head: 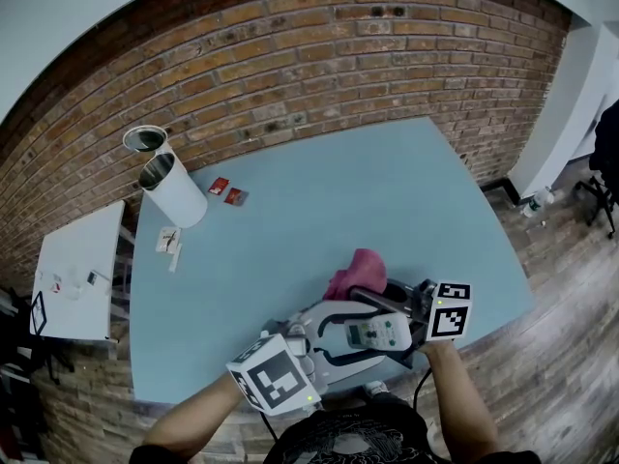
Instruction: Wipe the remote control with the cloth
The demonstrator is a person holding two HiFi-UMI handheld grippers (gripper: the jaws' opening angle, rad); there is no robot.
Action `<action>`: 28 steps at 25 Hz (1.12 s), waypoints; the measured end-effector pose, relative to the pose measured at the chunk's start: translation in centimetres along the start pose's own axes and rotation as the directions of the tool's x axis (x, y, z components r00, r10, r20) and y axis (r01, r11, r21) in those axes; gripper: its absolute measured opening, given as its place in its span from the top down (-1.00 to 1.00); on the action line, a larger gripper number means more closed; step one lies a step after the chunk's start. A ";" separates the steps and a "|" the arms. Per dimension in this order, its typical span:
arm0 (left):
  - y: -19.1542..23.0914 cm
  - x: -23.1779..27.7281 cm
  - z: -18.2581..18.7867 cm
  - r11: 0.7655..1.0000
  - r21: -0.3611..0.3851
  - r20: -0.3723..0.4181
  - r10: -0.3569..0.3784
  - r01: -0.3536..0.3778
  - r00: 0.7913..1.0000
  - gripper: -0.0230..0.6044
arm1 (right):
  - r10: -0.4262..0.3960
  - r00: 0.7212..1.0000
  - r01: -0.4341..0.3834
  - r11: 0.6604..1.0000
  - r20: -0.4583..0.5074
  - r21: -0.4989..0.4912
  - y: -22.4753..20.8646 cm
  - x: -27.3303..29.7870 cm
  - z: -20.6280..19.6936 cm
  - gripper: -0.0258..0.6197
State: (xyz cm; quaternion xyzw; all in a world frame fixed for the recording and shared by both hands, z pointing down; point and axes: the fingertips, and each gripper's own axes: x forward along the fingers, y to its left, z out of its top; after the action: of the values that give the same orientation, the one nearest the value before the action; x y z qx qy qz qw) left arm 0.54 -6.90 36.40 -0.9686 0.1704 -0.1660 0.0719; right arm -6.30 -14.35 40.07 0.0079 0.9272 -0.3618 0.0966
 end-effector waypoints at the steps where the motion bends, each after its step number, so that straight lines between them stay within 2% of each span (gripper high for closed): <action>1: 0.0 0.0 0.1 1.000 0.004 0.001 0.001 -0.001 1.000 0.17 | 0.001 1.000 -0.001 1.000 -0.001 0.006 -0.1 0.0 -0.2 0.73; 16: 1.1 -0.2 -1.5 0.999 0.023 -0.046 0.045 -0.044 0.998 0.17 | 0.020 1.000 -0.019 0.993 -0.015 0.115 -0.5 0.0 -3.5 0.73; 18: 1.3 -0.1 -2.6 0.999 0.018 -0.076 0.051 -0.050 0.996 0.17 | -0.029 0.999 0.031 0.993 -0.020 0.113 -1.4 -0.4 -4.0 0.73; 22: 1.7 -0.1 -6.7 0.998 -0.016 -0.182 0.063 -0.067 0.981 0.17 | -0.210 0.978 0.209 0.973 -0.006 0.102 -4.5 -2.4 -4.4 0.73; 28: 1.2 -0.6 -15.3 0.990 -0.115 -0.374 0.029 -0.077 0.927 0.18 | -0.408 0.913 0.408 0.912 -0.007 0.041 -7.7 -6.1 -4.9 0.73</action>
State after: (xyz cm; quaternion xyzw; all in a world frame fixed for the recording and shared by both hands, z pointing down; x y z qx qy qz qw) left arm -5.69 -9.07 50.28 -0.9172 0.2175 -0.3332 -0.0194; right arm -1.79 -16.42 49.88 -0.1839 0.9008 -0.3930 0.0195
